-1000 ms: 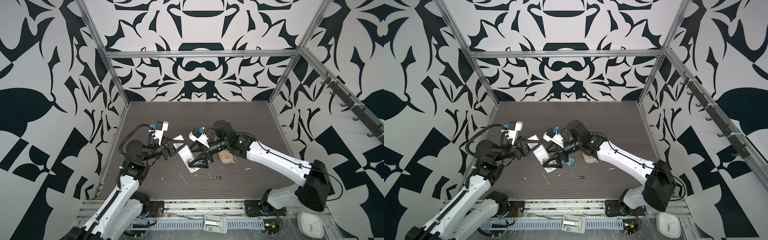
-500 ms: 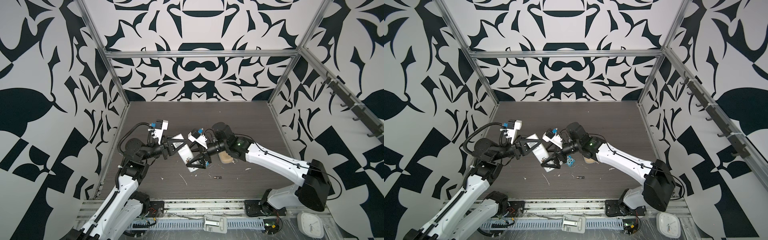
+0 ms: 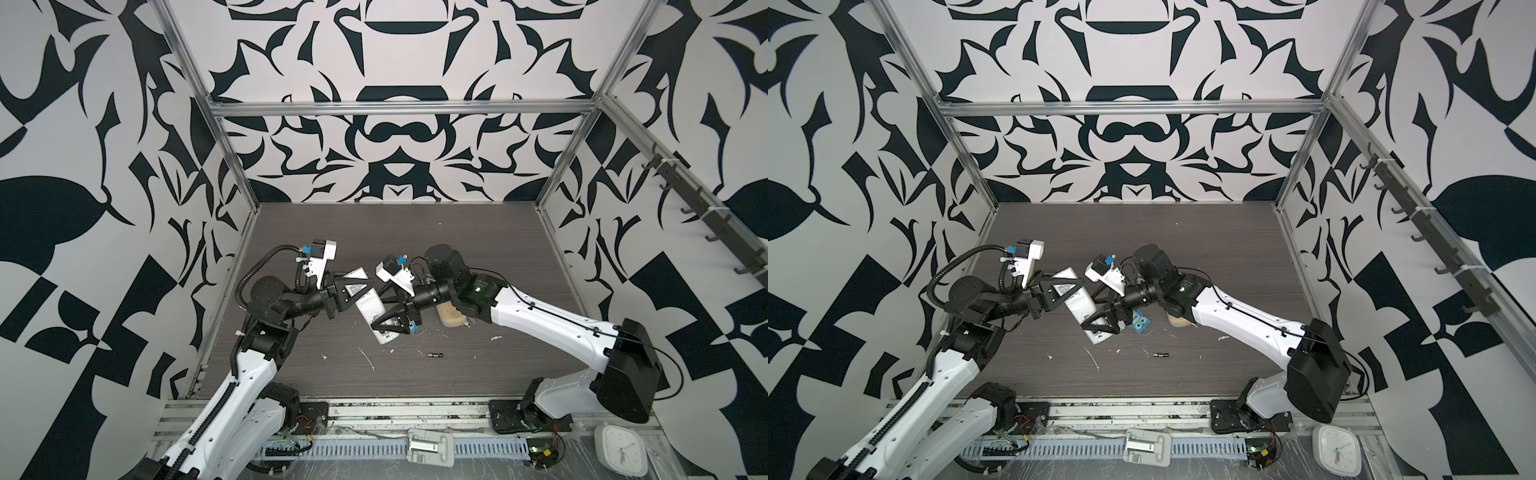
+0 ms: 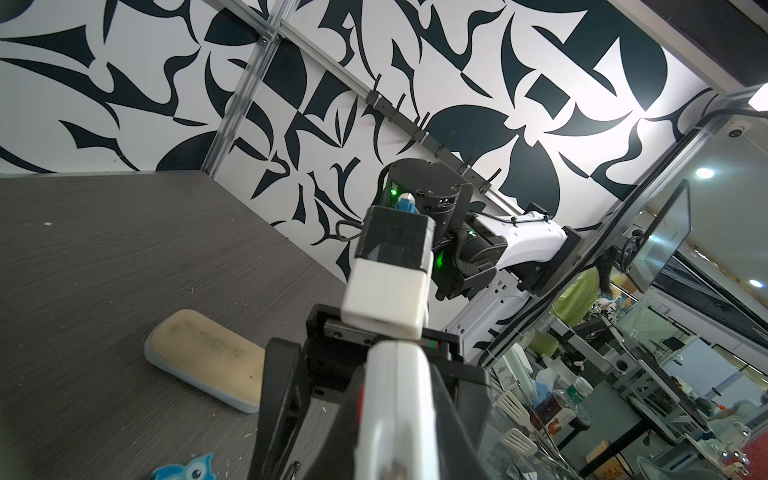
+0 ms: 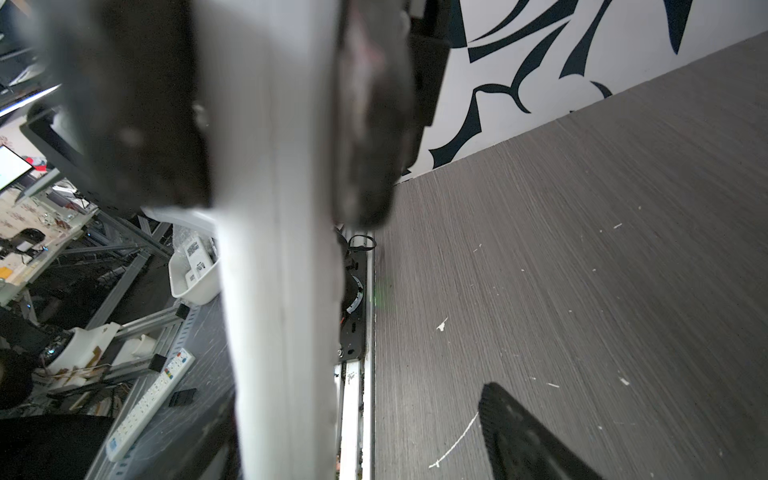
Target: Load the batteries into the remote control
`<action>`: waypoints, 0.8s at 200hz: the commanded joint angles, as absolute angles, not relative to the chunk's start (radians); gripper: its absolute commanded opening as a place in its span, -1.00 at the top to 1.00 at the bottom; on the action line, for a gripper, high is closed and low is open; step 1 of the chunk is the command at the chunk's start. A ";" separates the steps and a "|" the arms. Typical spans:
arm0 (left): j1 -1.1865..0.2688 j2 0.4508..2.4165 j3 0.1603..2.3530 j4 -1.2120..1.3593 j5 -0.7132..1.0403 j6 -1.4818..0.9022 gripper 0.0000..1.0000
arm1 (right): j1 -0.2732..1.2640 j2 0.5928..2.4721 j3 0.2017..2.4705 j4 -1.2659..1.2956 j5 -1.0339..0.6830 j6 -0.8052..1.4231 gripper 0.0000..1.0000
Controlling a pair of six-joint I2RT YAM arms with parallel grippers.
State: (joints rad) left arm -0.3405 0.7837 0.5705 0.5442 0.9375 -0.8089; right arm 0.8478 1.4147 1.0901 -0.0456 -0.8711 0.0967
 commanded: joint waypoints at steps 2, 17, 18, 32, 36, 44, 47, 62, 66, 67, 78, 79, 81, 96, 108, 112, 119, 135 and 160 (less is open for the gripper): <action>-0.341 0.769 0.598 0.561 0.940 -0.806 1.00 | 0.851 1.410 1.091 -0.013 -0.874 0.083 -0.62; -0.341 0.770 0.600 0.561 0.937 -0.806 1.00 | 0.851 1.416 1.089 -0.012 -0.877 0.080 -0.47; -0.342 0.770 0.600 0.560 0.938 -0.806 1.00 | 0.850 1.416 1.089 -0.012 -0.876 0.080 -0.46; -0.341 0.769 0.599 0.561 0.936 -0.805 1.00 | 0.851 1.420 1.087 -0.011 -0.878 0.078 -0.31; -0.342 0.769 0.599 0.561 0.936 -0.806 1.00 | 0.851 1.420 1.086 -0.009 -0.879 0.078 -0.28; -0.341 0.770 0.599 0.561 0.936 -0.807 1.00 | 0.850 1.421 1.085 -0.007 -0.878 0.080 -0.19; -0.342 0.770 0.599 0.562 0.936 -0.807 1.00 | 0.851 1.422 1.084 -0.005 -0.879 0.080 -0.15; -0.341 0.770 0.599 0.562 0.934 -0.807 1.00 | 0.851 1.422 1.081 0.001 -0.879 0.081 0.01; -0.341 0.769 0.600 0.563 0.934 -0.807 1.00 | 0.851 1.423 1.080 0.002 -0.880 0.081 0.05; -0.341 0.769 0.600 0.562 0.933 -0.807 1.00 | 0.850 1.423 1.080 0.003 -0.880 0.081 0.06; -0.341 0.769 0.601 0.562 0.933 -0.805 1.00 | 0.851 1.425 1.077 0.010 -0.884 0.081 0.17; -0.341 0.769 0.601 0.561 0.933 -0.805 1.00 | 0.851 1.425 1.077 0.010 -0.884 0.081 0.19; -0.342 0.767 0.601 0.561 0.933 -0.805 1.00 | 0.851 1.425 1.077 0.011 -0.885 0.081 0.21; -0.341 0.770 0.603 0.562 0.933 -0.806 1.00 | 0.851 1.428 1.075 0.016 -0.889 0.081 0.33; -0.341 0.770 0.603 0.563 0.931 -0.807 1.00 | 0.851 1.432 1.077 0.018 -0.897 0.084 0.41; -0.342 0.770 0.603 0.562 0.931 -0.806 1.00 | 0.851 1.433 1.077 0.018 -0.900 0.083 0.44; -0.341 0.770 0.603 0.563 0.930 -0.807 1.00 | 0.851 1.433 1.075 0.021 -0.905 0.083 0.48; -0.342 0.770 0.603 0.562 0.927 -0.807 1.00 | 0.851 1.435 1.072 0.025 -0.908 0.083 0.56; -0.341 0.772 0.603 0.564 0.925 -0.807 1.00 | 0.851 1.436 1.066 0.026 -0.908 0.080 0.81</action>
